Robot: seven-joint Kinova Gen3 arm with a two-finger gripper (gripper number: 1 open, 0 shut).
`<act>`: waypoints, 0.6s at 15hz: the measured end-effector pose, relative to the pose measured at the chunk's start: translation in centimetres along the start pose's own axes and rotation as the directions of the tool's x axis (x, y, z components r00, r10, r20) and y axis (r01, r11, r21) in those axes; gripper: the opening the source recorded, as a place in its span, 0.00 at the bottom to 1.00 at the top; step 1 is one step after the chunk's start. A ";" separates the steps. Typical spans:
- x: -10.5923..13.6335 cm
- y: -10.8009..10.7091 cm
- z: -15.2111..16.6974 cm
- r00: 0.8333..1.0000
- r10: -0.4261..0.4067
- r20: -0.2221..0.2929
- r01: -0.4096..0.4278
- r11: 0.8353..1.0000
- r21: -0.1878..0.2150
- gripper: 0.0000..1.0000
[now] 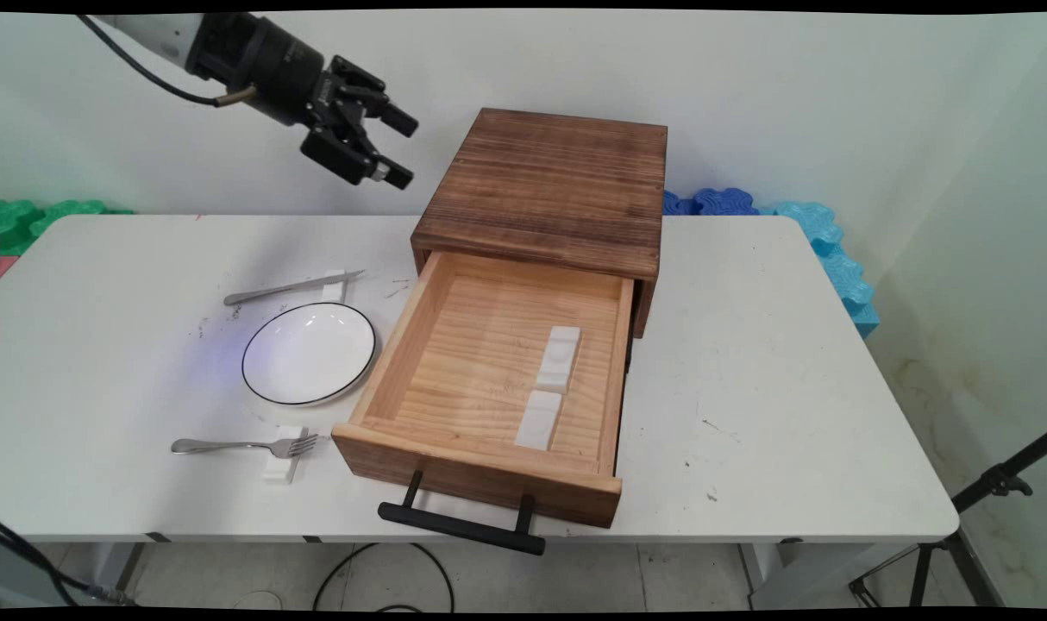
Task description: Pick up the knife from the left of the white plate
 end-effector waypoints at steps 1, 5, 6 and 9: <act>-0.6 -0.5 -0.4 1.000 -0.002 0.015 0.002 1.000 0.011 1.00; -3.3 -2.3 -1.7 0.997 -0.012 0.077 0.009 0.999 0.049 1.00; -4.0 -2.7 -2.0 0.996 -0.015 0.091 0.010 0.998 0.056 1.00; -6.5 -3.8 -2.7 0.989 -0.023 0.144 0.012 0.997 0.075 1.00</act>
